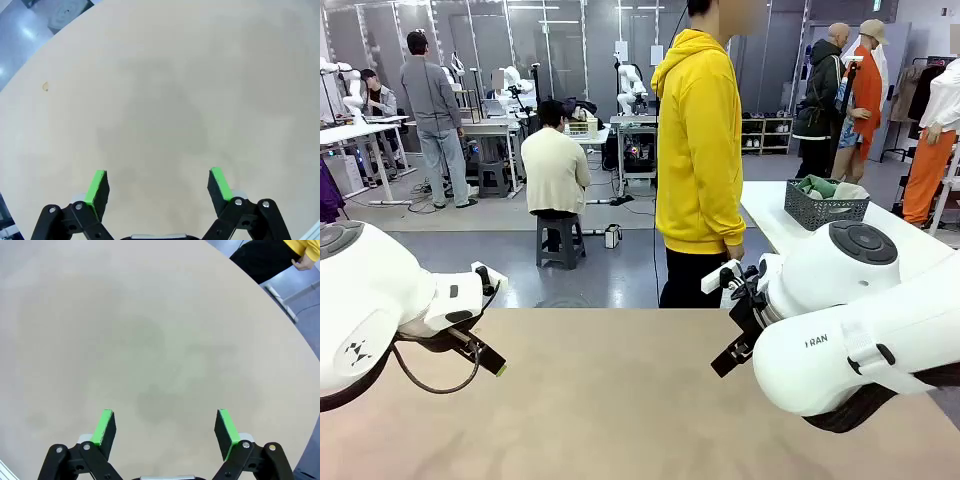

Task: Fold the towels and place them in the basket.
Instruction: When a person lays out a Towel with hook on the table, fold it in half twice.

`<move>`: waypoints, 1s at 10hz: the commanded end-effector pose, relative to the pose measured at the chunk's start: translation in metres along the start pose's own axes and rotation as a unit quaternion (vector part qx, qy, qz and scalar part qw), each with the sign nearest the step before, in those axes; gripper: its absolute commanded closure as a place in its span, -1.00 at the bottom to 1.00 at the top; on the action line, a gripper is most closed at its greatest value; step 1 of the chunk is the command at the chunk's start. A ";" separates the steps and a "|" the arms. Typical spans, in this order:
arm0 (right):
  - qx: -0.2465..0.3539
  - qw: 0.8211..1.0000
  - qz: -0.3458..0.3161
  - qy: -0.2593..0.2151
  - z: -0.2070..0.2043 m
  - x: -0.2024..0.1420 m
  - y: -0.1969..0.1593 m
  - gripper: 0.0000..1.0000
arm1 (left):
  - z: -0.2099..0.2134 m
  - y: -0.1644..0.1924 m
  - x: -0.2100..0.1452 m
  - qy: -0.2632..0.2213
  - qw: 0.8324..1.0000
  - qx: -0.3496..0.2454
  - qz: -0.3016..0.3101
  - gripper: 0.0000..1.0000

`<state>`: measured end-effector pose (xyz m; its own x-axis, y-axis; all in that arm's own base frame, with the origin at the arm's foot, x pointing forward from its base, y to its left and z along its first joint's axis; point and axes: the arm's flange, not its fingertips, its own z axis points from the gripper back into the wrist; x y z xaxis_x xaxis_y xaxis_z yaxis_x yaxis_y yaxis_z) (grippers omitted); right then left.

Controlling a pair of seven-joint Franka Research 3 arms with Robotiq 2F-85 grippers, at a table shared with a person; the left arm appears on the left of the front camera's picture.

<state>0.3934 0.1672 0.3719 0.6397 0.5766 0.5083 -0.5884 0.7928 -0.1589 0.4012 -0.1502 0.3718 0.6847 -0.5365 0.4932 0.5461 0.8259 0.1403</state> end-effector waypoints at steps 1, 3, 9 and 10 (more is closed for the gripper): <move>0.000 1.000 0.000 0.000 0.000 0.000 0.000 -1.00 | 0.000 0.000 0.000 0.000 1.000 0.000 0.000 -1.00; 0.000 1.000 0.000 0.000 0.000 0.000 0.000 -1.00 | 0.000 0.000 0.000 0.000 1.000 0.000 0.000 -1.00; 0.000 1.000 0.000 0.000 0.000 0.000 0.000 -1.00 | 0.000 0.000 0.000 0.000 1.000 0.000 0.000 -1.00; 0.000 1.000 0.000 0.000 0.000 0.000 0.000 -1.00 | 0.000 0.000 0.000 0.000 1.000 0.000 0.000 -1.00</move>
<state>0.3933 0.1673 0.3719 0.6386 0.5782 0.5079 -0.5895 0.7917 -0.1602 0.4008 -0.1513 0.3718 0.6831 -0.5390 0.4929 0.5482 0.8243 0.1417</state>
